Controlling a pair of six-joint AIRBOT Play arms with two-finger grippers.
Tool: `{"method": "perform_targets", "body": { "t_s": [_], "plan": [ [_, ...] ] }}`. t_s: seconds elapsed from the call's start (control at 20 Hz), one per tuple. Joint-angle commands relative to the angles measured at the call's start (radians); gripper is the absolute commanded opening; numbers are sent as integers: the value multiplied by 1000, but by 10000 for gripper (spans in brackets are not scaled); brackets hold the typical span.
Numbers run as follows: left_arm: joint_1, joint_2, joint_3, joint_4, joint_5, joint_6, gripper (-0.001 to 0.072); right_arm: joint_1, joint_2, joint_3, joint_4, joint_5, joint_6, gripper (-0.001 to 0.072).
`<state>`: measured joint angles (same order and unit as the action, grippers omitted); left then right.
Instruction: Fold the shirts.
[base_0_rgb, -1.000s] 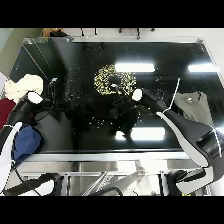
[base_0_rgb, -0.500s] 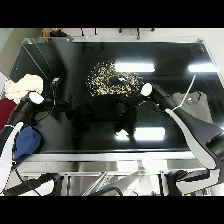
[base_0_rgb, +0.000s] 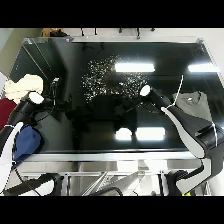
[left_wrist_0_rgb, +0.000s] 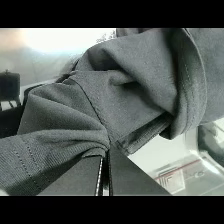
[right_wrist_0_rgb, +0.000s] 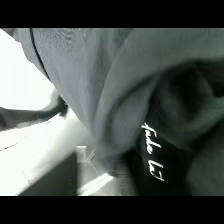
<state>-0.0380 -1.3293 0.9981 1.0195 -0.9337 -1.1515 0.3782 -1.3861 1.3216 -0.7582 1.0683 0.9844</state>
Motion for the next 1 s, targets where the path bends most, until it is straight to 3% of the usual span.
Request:
{"method": "perform_targets", "body": {
  "t_s": [0.0,0.05,0.25,0.35,0.5,0.65,0.75,0.85,0.95],
  "plan": [
    [-1,-1,0,-2,13,-6,16,-1,-17,0,41,-42,-50,122],
    [-1,0,0,-3,21,-19,16,-2,-17,0,41,-69,-51,22],
    [5,41,101,-43,-79,-37,14,-51,98,66,52,-7,-51,21],
    [32,126,214,-132,-123,-37,14,-120,256,158,56,10,-50,21],
    [110,280,478,-228,-160,-35,14,-272,513,333,58,-74,-33,20],
    [191,409,788,-216,-202,-35,14,-382,728,446,63,-172,-34,20],
    [255,475,939,-127,-186,-35,14,-416,832,454,47,-235,-34,21],
    [325,510,998,-36,-200,-35,13,-427,868,454,-23,-233,11,20],
    [382,513,973,-58,-267,-13,14,-426,830,450,-14,-134,50,20]
  ]
}}
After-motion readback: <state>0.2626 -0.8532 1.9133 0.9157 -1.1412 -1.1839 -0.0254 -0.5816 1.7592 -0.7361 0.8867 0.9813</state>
